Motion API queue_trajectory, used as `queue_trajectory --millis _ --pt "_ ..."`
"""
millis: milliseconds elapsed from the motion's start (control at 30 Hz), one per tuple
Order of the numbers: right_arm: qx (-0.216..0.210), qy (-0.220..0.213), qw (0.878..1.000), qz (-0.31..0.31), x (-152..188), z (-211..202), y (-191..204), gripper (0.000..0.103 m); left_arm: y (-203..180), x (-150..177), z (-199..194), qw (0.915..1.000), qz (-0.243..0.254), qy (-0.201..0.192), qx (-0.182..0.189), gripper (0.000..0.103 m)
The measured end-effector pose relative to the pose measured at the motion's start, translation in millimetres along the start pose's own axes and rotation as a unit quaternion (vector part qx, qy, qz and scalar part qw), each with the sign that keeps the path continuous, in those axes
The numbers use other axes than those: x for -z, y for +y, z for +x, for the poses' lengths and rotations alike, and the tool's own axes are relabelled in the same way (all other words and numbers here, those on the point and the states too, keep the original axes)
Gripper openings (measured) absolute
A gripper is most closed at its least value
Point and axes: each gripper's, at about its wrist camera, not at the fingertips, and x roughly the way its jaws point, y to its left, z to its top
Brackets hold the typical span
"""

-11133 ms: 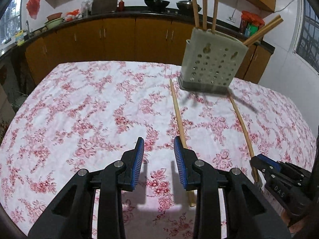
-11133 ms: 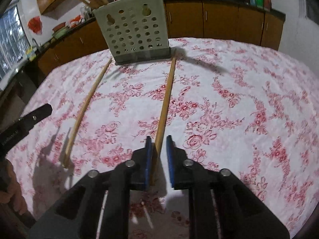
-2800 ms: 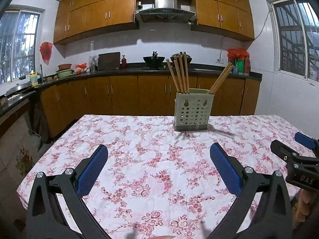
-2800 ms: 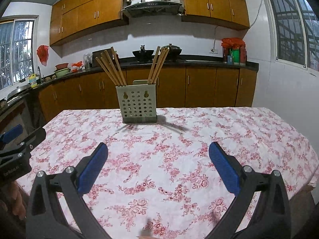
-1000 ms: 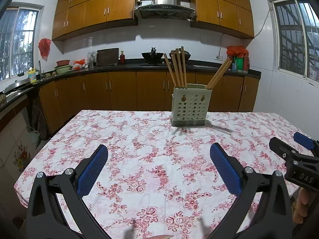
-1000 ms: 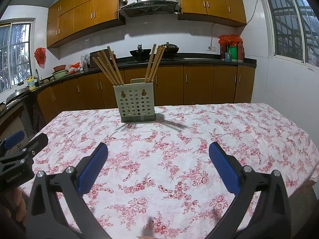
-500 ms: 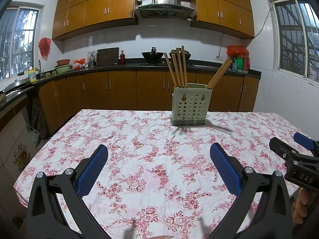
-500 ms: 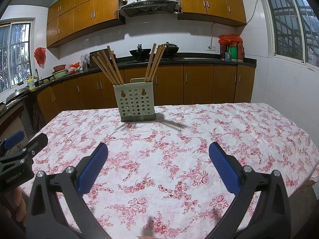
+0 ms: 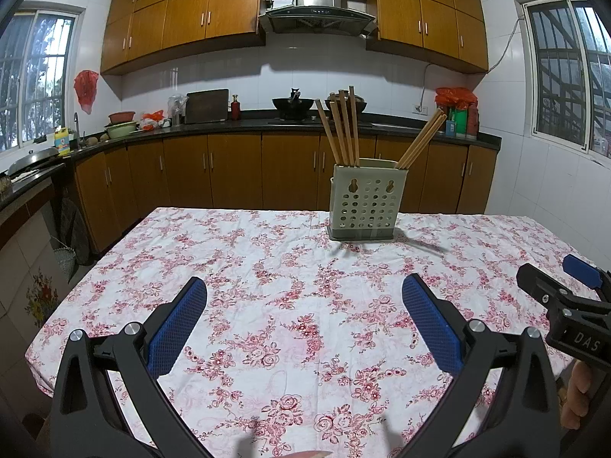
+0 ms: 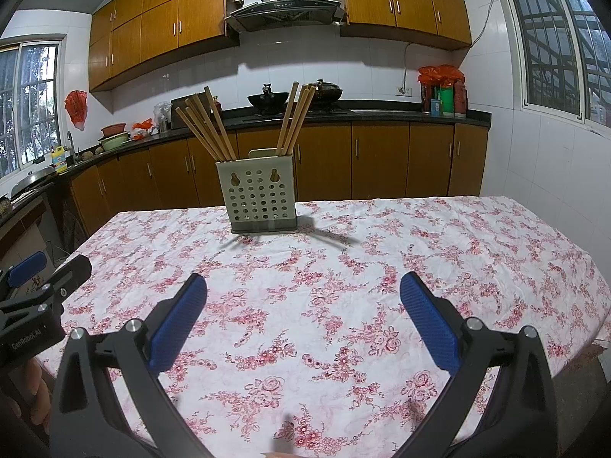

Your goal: Organize utensils

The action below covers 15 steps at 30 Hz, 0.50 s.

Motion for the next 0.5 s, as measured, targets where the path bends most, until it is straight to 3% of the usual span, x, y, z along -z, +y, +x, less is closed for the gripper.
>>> queue_trajectory --millis 500 --pt "0.0 0.001 1.0 0.0 -0.5 0.1 0.2 0.099 -2.0 1.3 -0.2 1.0 -0.001 0.001 -0.001 0.101"
